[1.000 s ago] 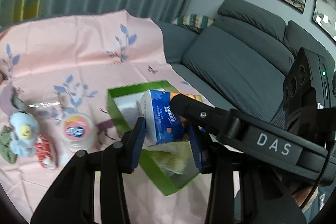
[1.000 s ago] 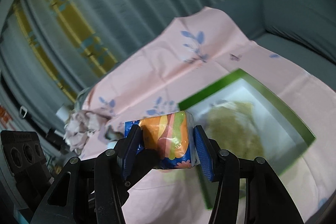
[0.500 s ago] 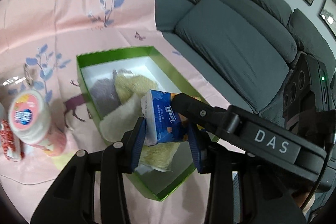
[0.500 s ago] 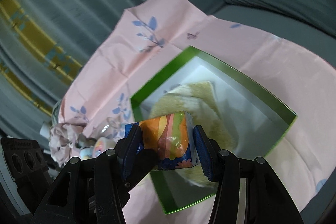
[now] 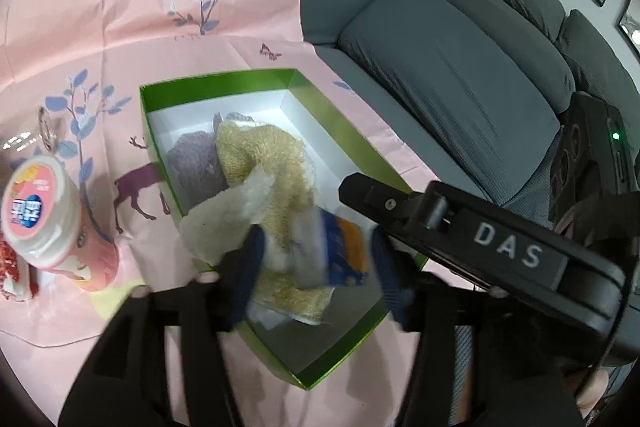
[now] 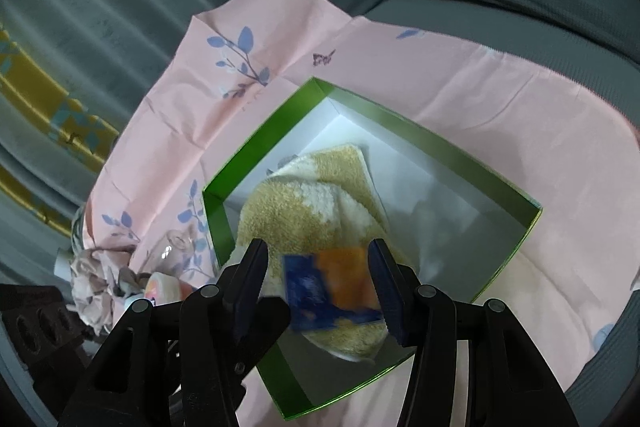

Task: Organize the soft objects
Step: 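Carry the tissue pack over the green box and open the right gripper, then return the right tool to the bed and approach the purple fuzzy cloth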

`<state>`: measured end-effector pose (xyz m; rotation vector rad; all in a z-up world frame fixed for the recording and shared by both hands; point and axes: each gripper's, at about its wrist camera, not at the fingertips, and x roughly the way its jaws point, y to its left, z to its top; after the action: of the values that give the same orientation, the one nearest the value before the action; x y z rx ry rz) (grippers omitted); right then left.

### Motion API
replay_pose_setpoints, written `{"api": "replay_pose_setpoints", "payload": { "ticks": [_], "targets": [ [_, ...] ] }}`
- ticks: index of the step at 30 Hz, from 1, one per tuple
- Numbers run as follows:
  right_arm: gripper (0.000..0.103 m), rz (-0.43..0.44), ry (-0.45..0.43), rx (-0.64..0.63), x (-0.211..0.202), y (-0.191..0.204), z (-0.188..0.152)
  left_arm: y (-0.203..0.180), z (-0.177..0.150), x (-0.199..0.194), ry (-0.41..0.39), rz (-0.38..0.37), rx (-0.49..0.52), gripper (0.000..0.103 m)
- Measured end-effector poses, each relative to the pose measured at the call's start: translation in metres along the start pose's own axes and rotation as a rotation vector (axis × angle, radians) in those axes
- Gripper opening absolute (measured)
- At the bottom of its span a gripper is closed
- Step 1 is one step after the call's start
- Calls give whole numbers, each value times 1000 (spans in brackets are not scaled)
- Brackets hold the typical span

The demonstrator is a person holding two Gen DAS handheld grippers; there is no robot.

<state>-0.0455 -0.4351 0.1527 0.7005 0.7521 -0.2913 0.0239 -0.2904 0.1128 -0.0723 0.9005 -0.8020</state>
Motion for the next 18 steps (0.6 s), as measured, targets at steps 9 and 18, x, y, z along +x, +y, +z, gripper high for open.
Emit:
{"api": "replay_pose_setpoints", "payload": {
  "ticks": [9,18],
  "targets": [
    [85,10,-72,-51,-19,19,-2,15,-5,-46,-110,43,-1,90],
    [89,76,-118,-150,-34,59,-12,52,-27,-108,-203,136,-43,102]
  ]
}}
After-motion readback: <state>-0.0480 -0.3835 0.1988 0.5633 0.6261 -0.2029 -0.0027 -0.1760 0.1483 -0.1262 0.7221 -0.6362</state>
